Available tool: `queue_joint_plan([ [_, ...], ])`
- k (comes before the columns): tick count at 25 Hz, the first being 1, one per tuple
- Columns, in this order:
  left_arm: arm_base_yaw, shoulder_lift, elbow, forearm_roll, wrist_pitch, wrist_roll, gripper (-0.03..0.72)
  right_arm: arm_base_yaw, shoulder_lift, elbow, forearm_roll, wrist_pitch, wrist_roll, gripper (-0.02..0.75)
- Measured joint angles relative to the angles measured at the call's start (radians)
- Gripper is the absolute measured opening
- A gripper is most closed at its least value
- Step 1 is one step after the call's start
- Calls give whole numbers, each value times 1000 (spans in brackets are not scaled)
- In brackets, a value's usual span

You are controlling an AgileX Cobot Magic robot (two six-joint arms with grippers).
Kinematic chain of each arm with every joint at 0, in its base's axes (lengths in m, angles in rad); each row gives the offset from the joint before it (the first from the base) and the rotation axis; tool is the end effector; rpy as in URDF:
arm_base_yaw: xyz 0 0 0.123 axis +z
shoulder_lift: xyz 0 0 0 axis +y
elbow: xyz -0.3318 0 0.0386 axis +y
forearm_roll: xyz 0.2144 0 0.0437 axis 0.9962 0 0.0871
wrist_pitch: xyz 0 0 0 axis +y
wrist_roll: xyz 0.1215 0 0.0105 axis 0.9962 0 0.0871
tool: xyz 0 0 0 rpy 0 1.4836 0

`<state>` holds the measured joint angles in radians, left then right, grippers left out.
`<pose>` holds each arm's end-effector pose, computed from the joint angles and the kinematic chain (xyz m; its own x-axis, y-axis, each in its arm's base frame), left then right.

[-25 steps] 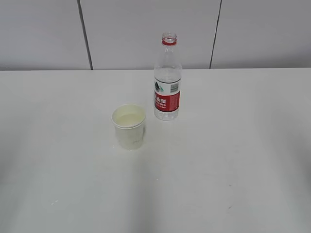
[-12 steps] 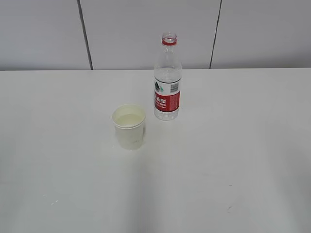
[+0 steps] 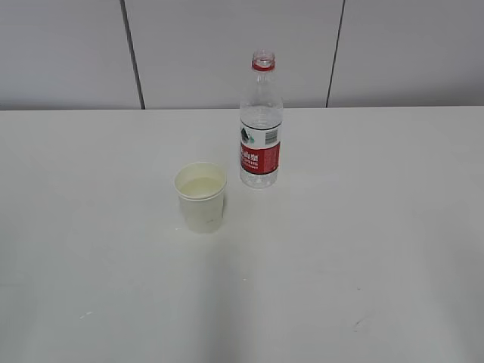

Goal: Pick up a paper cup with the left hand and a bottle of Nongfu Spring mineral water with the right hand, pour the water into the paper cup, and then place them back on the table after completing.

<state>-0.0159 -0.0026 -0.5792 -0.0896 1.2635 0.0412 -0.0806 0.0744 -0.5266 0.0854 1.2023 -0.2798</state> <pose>-0.0763 -0.0092 0.2470 -0.5578 0.0229 -0.8297 0.0944 0.9949 -0.0360 -0.0574 0.0144 0.2444 -0.5979 -0.1981 -0.7767 -0.1338 0.9800 -0.1470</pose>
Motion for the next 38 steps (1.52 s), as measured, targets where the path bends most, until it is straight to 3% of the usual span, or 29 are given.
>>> queue_joint_plan([
  [10,0,0,51,-9,-152,-2,469,0,-92,18,-18,-32,18,587],
  [16,0,0,52,-9,-157,-3,469,0,-92,18,-60,-36,102,587],
  [38,0,0,52,-21,-157,-3,466,40,-92,25,-68,-40,119,587],
])
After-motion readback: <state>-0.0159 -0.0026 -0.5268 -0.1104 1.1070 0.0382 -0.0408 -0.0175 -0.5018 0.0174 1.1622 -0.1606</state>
